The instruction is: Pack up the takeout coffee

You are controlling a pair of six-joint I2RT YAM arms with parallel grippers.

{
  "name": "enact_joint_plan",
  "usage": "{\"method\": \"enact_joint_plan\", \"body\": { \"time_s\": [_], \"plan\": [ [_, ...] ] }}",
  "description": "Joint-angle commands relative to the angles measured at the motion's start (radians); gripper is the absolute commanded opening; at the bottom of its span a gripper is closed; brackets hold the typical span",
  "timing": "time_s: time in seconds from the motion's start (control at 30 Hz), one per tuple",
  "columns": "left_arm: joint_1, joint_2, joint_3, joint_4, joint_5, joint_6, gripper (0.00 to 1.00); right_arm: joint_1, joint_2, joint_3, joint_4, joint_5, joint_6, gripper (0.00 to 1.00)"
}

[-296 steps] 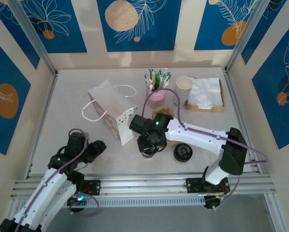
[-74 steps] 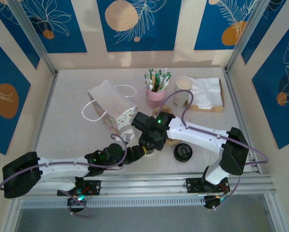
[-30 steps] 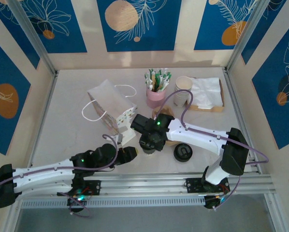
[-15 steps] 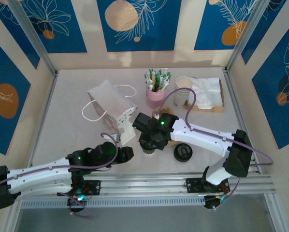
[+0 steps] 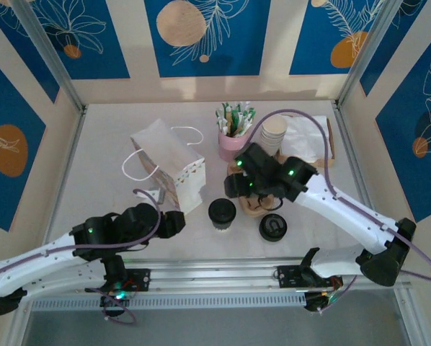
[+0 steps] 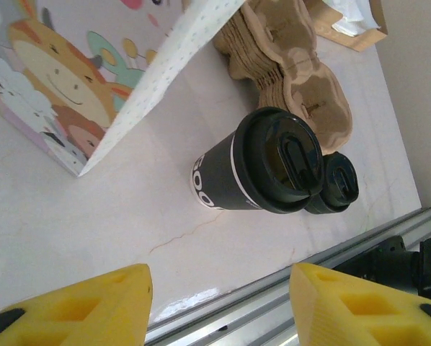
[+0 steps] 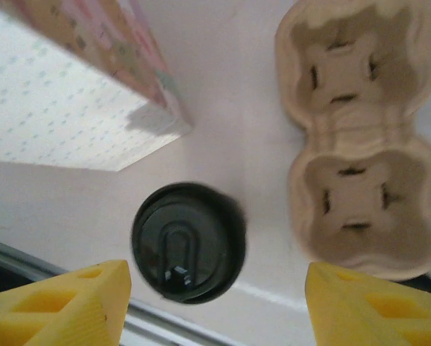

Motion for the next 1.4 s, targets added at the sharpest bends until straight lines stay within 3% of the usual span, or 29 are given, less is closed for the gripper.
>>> {"method": "enact_joint_plan", "body": {
  "time_s": [0.0, 0.1, 0.17, 0.3, 0.5, 0.77, 0.87, 1.37],
  "plan": [
    [-0.005, -0.05, 0.042, -0.081, -0.044, -0.018, 0.54, -0.115, -0.004, -0.017, 0.022, -0.171, -0.336, 0.65],
    [-0.005, -0.086, 0.057, -0.132, -0.058, -0.055, 0.54, -0.217, 0.062, -0.02, 0.006, -0.257, -0.446, 0.65],
    [-0.005, -0.103, 0.073, -0.197, -0.08, -0.087, 0.54, -0.248, 0.124, -0.017, -0.006, -0.225, -0.494, 0.64],
    [-0.006, -0.134, 0.083, -0.275, -0.12, -0.14, 0.58, -0.269, 0.21, -0.03, 0.011, -0.146, -0.538, 0.58],
    [-0.005, -0.163, 0.068, -0.28, -0.147, -0.173, 0.65, -0.281, 0.273, -0.029, 0.08, -0.174, -0.544, 0.57],
    [-0.006, -0.194, 0.046, -0.287, -0.174, -0.235, 0.88, -0.318, 0.375, -0.013, 0.099, -0.167, -0.546, 0.53],
    [-0.005, -0.213, 0.047, -0.305, -0.196, -0.256, 0.88, -0.318, 0.404, -0.006, 0.094, -0.135, -0.551, 0.45],
    [-0.005, -0.213, 0.052, -0.323, -0.215, -0.265, 0.87, -0.295, 0.439, -0.014, 0.096, -0.091, -0.536, 0.47]
  ]
}}
